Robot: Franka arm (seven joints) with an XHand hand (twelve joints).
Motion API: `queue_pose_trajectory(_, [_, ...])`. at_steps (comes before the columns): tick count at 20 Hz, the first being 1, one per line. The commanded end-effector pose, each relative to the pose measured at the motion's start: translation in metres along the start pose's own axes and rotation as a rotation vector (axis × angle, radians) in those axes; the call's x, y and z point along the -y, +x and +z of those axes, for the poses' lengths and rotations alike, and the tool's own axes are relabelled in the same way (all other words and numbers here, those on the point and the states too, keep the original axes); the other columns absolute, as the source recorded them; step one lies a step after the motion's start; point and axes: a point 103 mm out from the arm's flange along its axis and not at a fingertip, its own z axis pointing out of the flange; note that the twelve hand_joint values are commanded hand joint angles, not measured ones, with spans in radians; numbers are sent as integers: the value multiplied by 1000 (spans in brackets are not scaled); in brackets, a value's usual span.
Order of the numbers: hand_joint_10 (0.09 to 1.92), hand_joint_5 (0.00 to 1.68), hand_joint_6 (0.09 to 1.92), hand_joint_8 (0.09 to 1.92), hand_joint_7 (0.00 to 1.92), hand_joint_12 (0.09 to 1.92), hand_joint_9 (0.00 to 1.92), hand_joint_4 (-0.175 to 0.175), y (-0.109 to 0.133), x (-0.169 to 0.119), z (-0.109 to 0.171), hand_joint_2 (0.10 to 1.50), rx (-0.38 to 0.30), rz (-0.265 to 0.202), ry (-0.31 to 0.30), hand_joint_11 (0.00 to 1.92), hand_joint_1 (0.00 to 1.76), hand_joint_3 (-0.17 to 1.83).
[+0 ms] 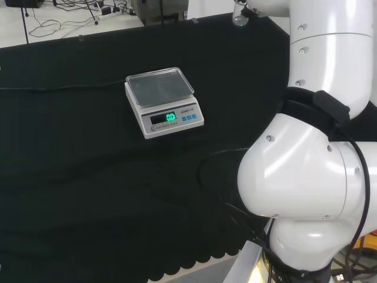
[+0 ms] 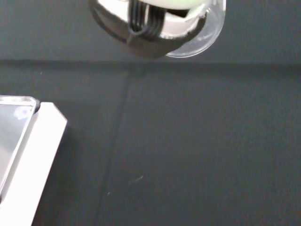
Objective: Put the beaker on the electronic balance.
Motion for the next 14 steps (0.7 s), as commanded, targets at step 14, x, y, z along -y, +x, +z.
queue_pose_trajectory(14, [900,950,1095,1095,935,812,1105,28,63,21,67,1142,-52,-110,156,1140,1211,-7])
